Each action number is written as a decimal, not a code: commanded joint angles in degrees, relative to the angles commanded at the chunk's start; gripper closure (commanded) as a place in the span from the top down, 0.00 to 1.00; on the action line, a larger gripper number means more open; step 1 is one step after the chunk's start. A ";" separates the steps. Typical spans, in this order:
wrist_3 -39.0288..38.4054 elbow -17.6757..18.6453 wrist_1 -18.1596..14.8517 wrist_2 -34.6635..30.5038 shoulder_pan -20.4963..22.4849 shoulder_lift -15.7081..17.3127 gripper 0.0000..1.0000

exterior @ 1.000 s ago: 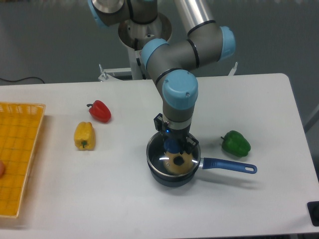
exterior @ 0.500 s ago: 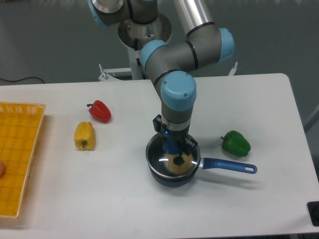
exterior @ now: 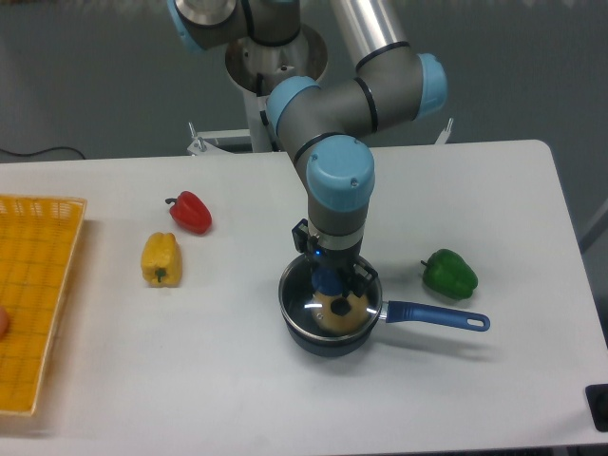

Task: Close the pot lid
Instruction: 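Hold the lid seated on the saucepan and settle it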

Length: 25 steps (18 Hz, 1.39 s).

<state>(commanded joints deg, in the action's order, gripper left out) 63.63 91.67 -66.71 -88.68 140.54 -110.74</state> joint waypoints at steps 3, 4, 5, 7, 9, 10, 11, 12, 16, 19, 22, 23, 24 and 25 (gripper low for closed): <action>0.00 0.00 0.00 -0.26 0.00 -0.09 0.62; -0.09 0.00 0.00 -0.26 0.00 -0.09 0.63; -0.09 0.00 0.00 -0.26 0.00 -0.18 0.63; -0.09 0.00 0.00 -0.26 0.00 -0.26 0.63; -0.09 0.09 0.09 -0.26 0.00 -0.35 0.63; -0.09 0.09 0.09 -0.26 0.00 -0.35 0.63; -0.09 0.09 0.09 -0.26 0.00 -0.35 0.64; -0.09 0.09 0.09 -0.35 0.00 -0.53 0.64; -0.17 0.09 0.09 -0.97 -0.35 -0.70 0.65; -0.09 0.09 0.09 -1.05 -0.35 -0.70 0.71; -0.09 0.00 0.09 -0.97 -0.35 -0.79 0.81; -0.09 0.00 0.09 -0.97 -0.35 -0.79 0.83; -0.17 -0.17 0.00 -0.97 -0.35 -0.88 0.83; -0.26 -0.44 0.00 -0.88 -0.35 -0.97 0.83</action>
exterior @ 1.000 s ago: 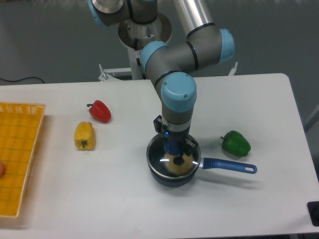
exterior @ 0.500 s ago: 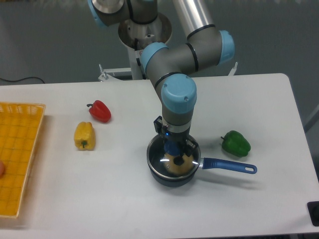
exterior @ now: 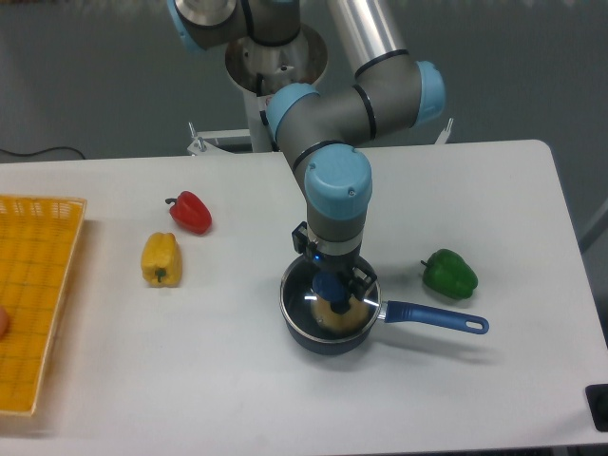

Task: Close the pot lid
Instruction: 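Hold the lid seated on the saucepan and settle it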

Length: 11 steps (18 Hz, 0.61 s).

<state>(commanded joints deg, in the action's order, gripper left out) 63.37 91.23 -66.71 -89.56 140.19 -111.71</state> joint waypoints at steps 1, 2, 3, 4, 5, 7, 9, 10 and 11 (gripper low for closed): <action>0.00 -0.26 0.00 0.00 0.00 0.00 0.84; 0.09 -0.44 0.00 0.00 0.00 0.00 0.87; 0.09 -0.44 0.00 0.00 0.00 0.00 0.91; 0.09 -0.44 0.00 0.00 0.00 0.00 0.95; 0.00 -0.44 0.00 -0.09 0.00 0.00 0.99; 0.00 -0.88 -0.09 -0.26 0.09 0.44 1.00; 0.09 -2.02 -0.52 -0.26 0.35 0.70 1.00; 0.26 -2.55 -0.70 -0.26 0.44 0.79 1.00; 0.70 -2.90 -0.79 -0.26 0.61 1.05 1.00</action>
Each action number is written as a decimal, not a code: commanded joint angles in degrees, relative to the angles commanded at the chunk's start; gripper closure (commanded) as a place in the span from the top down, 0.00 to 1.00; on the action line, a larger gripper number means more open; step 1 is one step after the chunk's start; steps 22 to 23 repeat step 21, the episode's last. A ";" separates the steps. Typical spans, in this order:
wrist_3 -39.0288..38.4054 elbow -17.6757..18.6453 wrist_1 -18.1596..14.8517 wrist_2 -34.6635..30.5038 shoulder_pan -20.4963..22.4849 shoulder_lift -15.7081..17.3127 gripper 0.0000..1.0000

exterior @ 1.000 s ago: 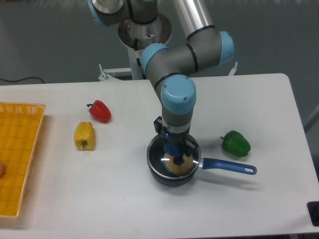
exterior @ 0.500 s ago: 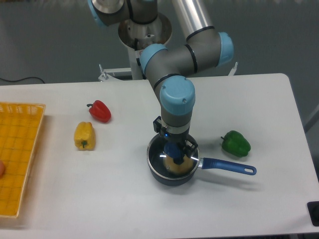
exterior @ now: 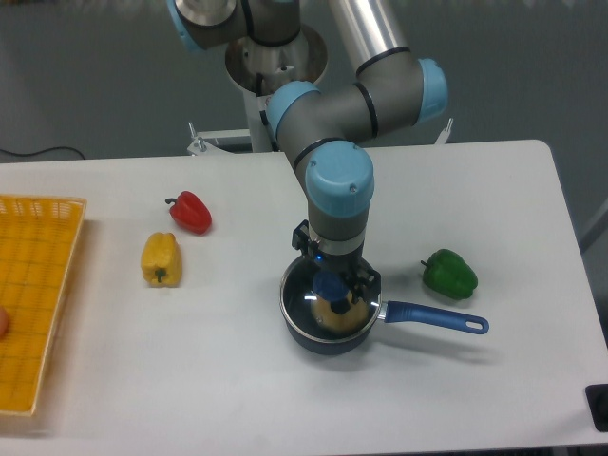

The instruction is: Close the pot lid

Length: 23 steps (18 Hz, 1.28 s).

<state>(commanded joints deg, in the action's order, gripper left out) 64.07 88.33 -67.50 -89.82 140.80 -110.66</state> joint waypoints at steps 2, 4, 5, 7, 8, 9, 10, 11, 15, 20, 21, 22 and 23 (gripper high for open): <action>2.19 -0.61 0.00 -1.40 0.00 0.18 1.00; 7.88 -1.58 -1.75 -2.89 0.26 0.53 1.00; 11.05 -2.11 -3.06 -3.60 0.96 0.97 1.00; 17.29 -3.08 -4.65 -3.52 4.12 3.07 1.00; 20.19 -3.08 -5.88 -3.43 5.35 3.86 1.00; 23.00 -2.99 -7.02 -3.43 6.76 4.65 1.00; 25.73 -2.64 -7.82 -3.25 8.25 5.62 1.00; 27.67 -2.38 -8.08 -3.25 8.96 6.32 1.00; 29.36 -1.76 -8.26 -3.08 10.55 7.38 1.00; 29.36 -1.06 -8.26 -2.55 11.51 8.00 1.00; 29.36 -0.97 -8.35 -2.20 11.69 8.09 1.00; 29.36 -0.97 -8.35 -2.20 11.69 8.09 1.00; 29.36 -0.97 -8.35 -2.20 11.69 8.09 1.00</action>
